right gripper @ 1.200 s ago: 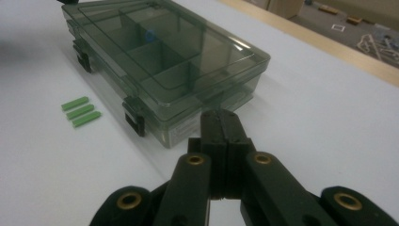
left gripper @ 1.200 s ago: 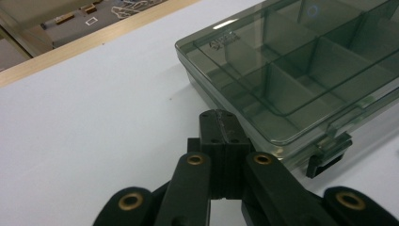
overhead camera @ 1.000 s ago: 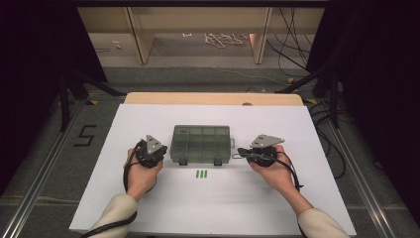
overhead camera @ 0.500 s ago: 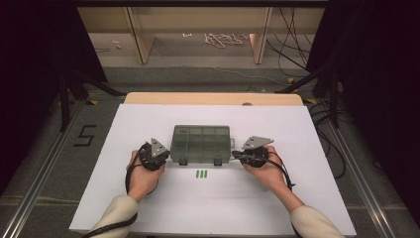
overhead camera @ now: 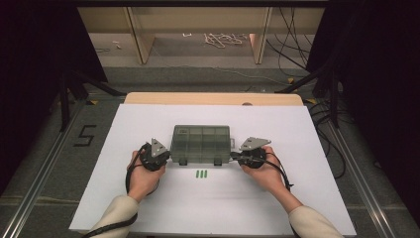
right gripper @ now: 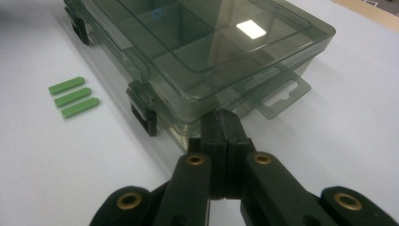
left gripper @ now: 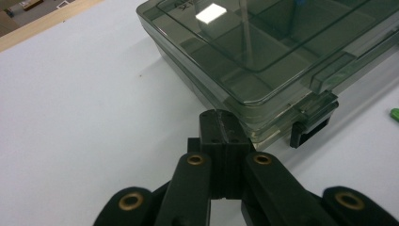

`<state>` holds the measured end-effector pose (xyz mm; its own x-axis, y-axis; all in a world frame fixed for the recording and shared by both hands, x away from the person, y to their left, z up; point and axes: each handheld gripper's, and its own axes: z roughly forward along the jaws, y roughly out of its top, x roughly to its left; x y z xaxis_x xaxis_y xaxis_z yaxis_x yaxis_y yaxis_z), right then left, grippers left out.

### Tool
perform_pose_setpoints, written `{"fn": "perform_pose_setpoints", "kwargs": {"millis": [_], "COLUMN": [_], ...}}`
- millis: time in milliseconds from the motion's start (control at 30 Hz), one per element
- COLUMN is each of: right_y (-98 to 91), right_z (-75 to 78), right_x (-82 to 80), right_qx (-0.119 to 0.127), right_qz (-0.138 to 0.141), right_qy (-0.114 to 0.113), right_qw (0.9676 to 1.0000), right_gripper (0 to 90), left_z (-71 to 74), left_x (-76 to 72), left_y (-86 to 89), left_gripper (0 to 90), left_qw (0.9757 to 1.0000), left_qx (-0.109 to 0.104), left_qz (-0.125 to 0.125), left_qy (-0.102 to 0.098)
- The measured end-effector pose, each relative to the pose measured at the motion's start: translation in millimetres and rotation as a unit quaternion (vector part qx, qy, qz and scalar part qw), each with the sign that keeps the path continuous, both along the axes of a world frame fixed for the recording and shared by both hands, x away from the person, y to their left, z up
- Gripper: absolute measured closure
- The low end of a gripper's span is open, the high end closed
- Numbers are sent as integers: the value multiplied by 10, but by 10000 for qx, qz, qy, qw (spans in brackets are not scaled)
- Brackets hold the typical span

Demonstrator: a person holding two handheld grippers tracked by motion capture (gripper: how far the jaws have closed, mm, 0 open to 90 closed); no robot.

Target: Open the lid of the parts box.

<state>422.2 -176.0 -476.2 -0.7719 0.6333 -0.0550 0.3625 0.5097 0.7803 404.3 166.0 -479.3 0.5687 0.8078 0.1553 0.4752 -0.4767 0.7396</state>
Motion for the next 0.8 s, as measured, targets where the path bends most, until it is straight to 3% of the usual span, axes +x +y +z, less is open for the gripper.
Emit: {"fn": "perform_pose_setpoints", "kwargs": {"millis": [167,300,333,400,433,467,567,600,667,800], "right_y": [6,9,12,19,19,26,40,47,67,73], "right_z": [18,35,47,56,56,65,84,92,112,176], "right_x": [-6,-8,-9,-8,-8,-10,-2,3,-3,20], "right_qx": [51,108,120,148,148,162,206,208,288,385], "right_qz": [10,-17,-14,-32,-32,-47,-30,-12,-70,-121], "right_qy": [-50,-75,-66,-108,-108,-105,-147,-187,-187,-292], "right_qw": [10000,9999,9999,9998,9998,9998,9997,9996,9994,9988], "right_gripper": [900,900,900,900,900,900,900,900,900,900], "left_z": [44,76,99,110,110,134,133,168,170,257], "left_x": [-7,13,14,13,13,15,12,11,20,50], "left_y": [-3,24,46,39,39,59,19,45,-1,0], "left_gripper": [899,899,899,900,900,900,900,899,900,900], "left_qw": [10000,9997,9999,9993,9993,9998,9985,9995,9980,9990], "left_qx": [48,-218,-161,-342,-342,-209,-515,-316,-600,-365], "left_qz": [-73,31,-1,96,96,9,129,-16,61,-57], "left_qy": [-47,-56,-40,-109,-109,-74,-147,-72,-206,-233]}}
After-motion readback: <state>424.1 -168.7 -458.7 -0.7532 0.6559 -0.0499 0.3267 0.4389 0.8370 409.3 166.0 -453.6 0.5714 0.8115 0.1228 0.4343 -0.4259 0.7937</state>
